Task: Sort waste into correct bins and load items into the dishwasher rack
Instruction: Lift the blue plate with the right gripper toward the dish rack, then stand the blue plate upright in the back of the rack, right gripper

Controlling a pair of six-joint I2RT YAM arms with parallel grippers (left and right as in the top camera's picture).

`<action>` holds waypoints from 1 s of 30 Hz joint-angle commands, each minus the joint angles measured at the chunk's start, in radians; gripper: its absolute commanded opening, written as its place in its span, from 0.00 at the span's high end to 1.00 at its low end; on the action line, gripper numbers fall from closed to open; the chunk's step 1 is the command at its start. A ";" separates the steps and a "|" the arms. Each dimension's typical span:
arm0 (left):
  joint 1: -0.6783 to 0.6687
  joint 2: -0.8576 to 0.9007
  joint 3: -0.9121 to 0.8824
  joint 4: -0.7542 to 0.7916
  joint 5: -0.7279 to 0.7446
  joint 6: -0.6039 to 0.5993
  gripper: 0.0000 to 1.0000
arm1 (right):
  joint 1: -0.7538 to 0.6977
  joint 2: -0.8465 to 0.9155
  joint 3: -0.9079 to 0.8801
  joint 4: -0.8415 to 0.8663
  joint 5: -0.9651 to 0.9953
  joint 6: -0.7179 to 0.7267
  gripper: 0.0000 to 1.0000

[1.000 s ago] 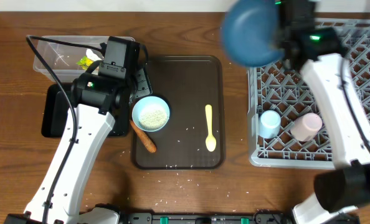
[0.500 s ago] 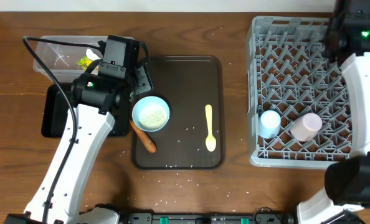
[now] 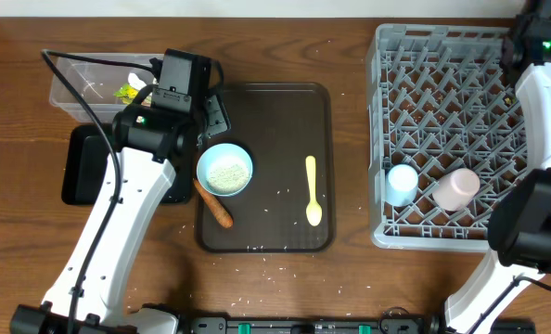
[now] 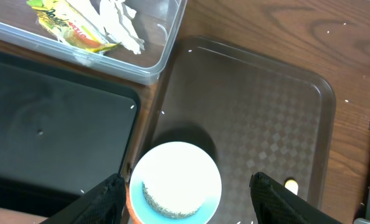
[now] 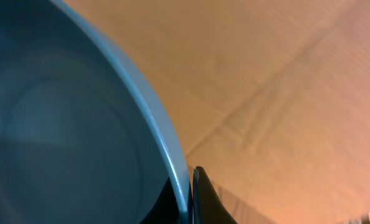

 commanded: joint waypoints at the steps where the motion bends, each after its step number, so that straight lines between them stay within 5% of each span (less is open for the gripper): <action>1: 0.006 0.019 -0.004 0.000 -0.012 -0.010 0.34 | 0.002 -0.009 0.011 0.061 -0.068 -0.254 0.99; 12: 0.006 0.027 -0.004 0.007 -0.012 -0.010 0.34 | 0.010 -0.002 0.011 0.016 -0.107 -0.577 0.99; 27: 0.006 0.027 -0.004 0.006 -0.012 -0.010 0.34 | 0.019 0.068 0.006 -0.105 -0.258 -0.576 0.99; 29: 0.006 0.027 -0.004 0.006 -0.012 -0.010 0.34 | 0.030 0.079 0.006 -0.122 -0.258 -0.570 0.93; 30: 0.006 0.027 -0.004 0.006 -0.012 -0.010 0.34 | 0.040 0.081 0.006 -0.129 -0.259 -0.560 0.80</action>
